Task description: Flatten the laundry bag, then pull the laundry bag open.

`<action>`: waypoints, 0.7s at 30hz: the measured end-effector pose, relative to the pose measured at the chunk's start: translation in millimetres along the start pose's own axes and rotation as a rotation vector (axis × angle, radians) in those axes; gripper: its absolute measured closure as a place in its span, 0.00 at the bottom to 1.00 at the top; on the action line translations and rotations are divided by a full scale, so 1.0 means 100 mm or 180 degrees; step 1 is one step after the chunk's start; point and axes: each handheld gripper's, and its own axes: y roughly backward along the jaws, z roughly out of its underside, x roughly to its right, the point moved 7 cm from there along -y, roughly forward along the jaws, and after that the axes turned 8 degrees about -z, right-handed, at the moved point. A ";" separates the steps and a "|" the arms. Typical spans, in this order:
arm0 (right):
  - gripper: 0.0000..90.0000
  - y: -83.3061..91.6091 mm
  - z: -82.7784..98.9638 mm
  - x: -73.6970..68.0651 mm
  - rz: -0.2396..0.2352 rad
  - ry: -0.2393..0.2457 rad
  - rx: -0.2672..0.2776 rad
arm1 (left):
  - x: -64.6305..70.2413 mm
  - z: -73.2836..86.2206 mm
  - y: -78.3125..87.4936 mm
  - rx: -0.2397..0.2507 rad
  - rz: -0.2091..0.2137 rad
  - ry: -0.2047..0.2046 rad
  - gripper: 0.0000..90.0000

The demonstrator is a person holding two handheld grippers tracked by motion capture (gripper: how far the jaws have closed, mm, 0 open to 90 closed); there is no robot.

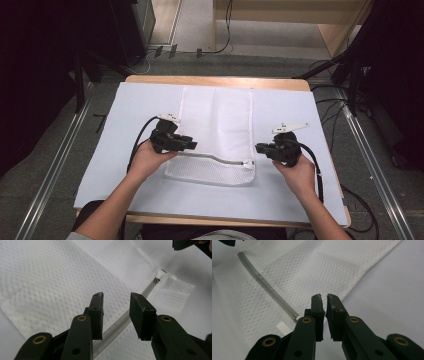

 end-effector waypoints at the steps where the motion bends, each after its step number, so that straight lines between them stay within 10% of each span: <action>1: 0.96 0.01 0.01 -0.01 0.0004 0.0002 0.0003 | 0.00 -0.02 -0.01 0.0023 0.0013 0.0018 0.72; 21: 1.00 -0.22 0.14 -0.06 -0.0077 -0.0110 -0.0240 | 0.48 -0.23 -0.50 -0.0115 0.0256 -0.0227 0.96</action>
